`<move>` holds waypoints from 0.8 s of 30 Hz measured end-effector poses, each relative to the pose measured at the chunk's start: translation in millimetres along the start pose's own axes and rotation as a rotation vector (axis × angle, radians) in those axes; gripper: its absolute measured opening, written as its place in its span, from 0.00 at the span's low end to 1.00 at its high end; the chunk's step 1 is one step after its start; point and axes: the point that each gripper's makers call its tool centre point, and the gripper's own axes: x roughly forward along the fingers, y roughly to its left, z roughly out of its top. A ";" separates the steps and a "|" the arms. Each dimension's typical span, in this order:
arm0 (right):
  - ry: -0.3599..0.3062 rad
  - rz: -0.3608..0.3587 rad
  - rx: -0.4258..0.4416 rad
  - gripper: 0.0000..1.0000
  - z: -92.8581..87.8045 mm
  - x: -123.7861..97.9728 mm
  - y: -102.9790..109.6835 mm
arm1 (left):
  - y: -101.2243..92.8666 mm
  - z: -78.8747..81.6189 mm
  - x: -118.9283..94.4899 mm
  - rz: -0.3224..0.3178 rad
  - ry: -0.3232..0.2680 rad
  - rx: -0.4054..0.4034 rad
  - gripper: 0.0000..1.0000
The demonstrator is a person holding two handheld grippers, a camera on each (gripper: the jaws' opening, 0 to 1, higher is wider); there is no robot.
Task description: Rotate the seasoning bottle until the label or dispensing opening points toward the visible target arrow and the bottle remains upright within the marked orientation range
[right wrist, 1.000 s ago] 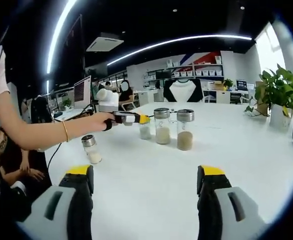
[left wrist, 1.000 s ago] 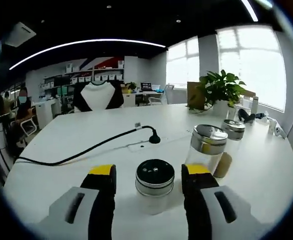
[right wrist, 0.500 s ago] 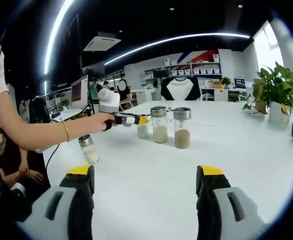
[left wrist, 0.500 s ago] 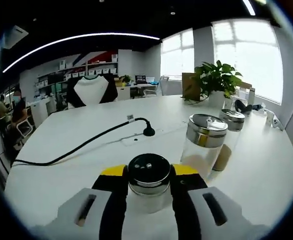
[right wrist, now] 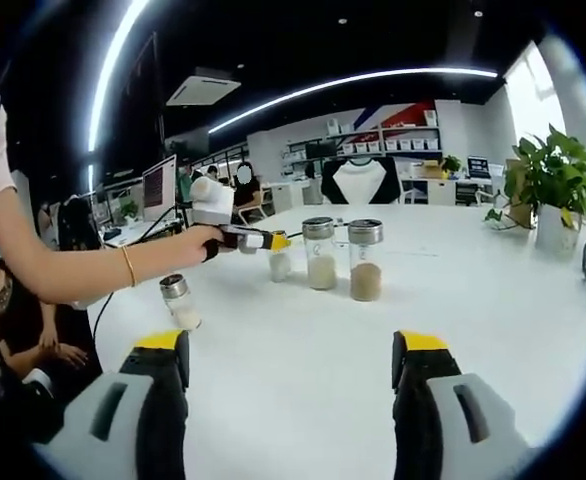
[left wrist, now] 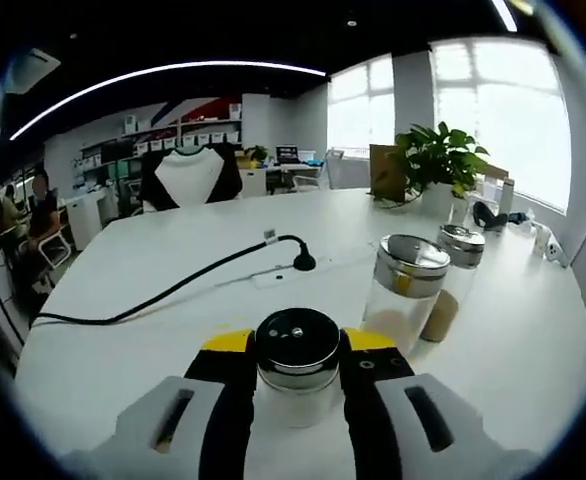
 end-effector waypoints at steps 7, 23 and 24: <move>-0.018 0.008 -0.007 0.84 6.1 -1.7 9.4 | 4.0 30.0 -25.8 -0.007 -0.049 0.000 0.34; -0.026 0.042 -0.021 0.83 1.8 -14.5 32.6 | -32.7 34.6 -76.1 -0.133 -0.027 0.041 0.34; -0.024 0.046 -0.023 0.83 1.4 -15.2 34.2 | -36.7 34.4 -79.9 -0.138 -0.025 0.043 0.34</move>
